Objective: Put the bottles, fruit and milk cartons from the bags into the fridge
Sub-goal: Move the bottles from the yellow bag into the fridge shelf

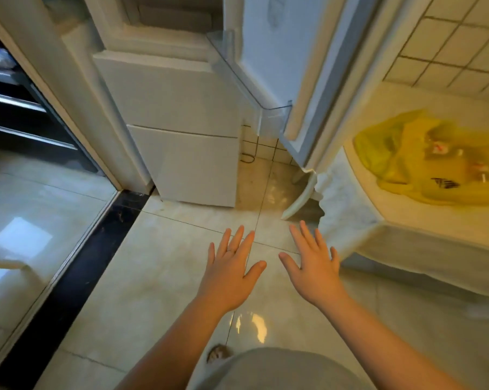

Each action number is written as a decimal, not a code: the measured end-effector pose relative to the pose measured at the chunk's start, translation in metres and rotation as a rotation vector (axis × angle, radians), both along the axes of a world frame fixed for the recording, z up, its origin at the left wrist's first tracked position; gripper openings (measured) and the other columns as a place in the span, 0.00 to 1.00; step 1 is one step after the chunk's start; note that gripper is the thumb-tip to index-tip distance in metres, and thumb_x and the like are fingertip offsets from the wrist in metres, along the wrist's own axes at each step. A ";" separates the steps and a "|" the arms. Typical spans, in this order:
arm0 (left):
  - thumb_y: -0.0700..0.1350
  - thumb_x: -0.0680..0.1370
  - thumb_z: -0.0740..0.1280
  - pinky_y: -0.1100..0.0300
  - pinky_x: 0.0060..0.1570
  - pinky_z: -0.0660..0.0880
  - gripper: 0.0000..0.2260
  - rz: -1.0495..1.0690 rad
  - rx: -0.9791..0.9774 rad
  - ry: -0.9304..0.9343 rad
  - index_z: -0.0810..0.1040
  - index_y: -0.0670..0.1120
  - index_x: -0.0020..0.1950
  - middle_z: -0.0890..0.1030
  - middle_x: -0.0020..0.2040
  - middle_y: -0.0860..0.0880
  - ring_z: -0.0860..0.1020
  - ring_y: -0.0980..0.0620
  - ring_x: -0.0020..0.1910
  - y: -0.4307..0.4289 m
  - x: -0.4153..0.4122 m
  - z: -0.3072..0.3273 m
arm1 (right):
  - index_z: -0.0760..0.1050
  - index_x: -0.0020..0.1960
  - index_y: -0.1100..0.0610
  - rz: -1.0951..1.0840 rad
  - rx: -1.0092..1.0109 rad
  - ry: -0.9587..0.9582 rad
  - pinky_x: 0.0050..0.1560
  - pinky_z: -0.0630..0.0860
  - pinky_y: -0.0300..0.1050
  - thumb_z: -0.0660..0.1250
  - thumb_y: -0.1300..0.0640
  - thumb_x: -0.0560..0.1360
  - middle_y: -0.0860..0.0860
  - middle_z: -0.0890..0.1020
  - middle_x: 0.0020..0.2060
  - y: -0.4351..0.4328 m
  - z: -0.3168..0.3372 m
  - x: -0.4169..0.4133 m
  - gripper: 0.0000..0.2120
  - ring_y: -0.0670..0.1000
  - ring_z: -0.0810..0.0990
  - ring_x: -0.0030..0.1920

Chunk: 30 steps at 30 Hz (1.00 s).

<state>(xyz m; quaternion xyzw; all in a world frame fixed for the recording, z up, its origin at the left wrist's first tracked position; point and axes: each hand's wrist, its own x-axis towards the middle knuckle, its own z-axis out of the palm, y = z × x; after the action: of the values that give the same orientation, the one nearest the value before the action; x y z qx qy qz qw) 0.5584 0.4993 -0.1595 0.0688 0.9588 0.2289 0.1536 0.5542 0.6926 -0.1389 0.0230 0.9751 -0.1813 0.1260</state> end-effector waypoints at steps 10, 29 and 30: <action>0.66 0.82 0.49 0.46 0.77 0.37 0.30 -0.157 0.030 0.006 0.44 0.59 0.81 0.40 0.82 0.57 0.36 0.53 0.80 0.221 -0.009 -0.001 | 0.46 0.80 0.40 -0.210 -0.065 0.028 0.76 0.46 0.65 0.54 0.38 0.81 0.41 0.46 0.80 0.225 -0.005 0.016 0.31 0.51 0.43 0.80; 0.63 0.81 0.56 0.44 0.78 0.43 0.30 -0.263 0.112 -0.006 0.51 0.58 0.81 0.46 0.82 0.56 0.42 0.51 0.81 0.480 -0.071 -0.006 | 0.47 0.80 0.41 -0.377 -0.137 0.020 0.76 0.46 0.62 0.56 0.40 0.82 0.41 0.46 0.80 0.486 -0.013 0.009 0.31 0.50 0.44 0.80; 0.63 0.81 0.57 0.44 0.78 0.45 0.30 -0.258 0.112 0.006 0.52 0.58 0.81 0.46 0.82 0.55 0.42 0.50 0.81 0.486 -0.080 -0.007 | 0.47 0.80 0.41 -0.374 -0.137 0.025 0.76 0.46 0.62 0.56 0.41 0.81 0.40 0.46 0.80 0.492 -0.013 0.001 0.31 0.50 0.43 0.80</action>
<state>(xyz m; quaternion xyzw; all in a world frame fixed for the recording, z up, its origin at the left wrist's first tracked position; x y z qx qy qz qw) 0.4781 0.9848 -0.1670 0.2008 0.9281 0.2603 0.1746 0.5556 1.1841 -0.1522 0.1926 0.9407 -0.2678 0.0791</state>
